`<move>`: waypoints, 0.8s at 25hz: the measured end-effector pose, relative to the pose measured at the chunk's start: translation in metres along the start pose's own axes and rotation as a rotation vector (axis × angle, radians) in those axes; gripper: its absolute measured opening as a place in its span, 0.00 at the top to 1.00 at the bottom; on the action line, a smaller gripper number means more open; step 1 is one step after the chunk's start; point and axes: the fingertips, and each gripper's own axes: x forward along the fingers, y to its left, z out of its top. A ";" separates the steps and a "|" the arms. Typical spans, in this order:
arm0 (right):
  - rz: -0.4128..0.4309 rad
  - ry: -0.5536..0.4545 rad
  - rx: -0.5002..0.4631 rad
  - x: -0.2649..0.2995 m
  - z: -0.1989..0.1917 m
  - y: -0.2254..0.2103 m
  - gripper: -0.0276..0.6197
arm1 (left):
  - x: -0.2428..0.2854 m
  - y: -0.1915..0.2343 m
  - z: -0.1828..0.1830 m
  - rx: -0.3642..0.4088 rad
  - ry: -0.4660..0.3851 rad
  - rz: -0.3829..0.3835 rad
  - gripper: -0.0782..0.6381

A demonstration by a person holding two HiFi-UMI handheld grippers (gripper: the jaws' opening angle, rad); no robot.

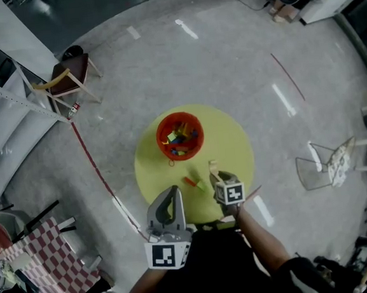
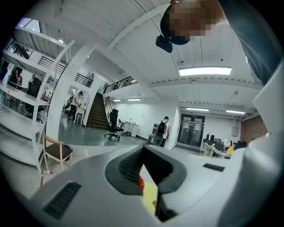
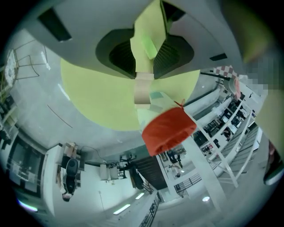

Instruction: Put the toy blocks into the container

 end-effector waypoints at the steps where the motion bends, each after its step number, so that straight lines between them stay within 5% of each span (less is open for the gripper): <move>1: 0.007 -0.036 -0.017 -0.009 0.013 0.006 0.77 | -0.001 0.001 0.000 -0.002 0.000 0.003 0.89; 9: 0.135 -0.350 -0.197 -0.068 0.128 0.078 0.77 | -0.007 0.012 0.000 -0.002 -0.012 0.036 0.89; 20: 0.128 -0.276 -0.275 -0.024 0.147 0.104 0.77 | -0.019 0.033 0.003 -0.016 -0.021 0.089 0.89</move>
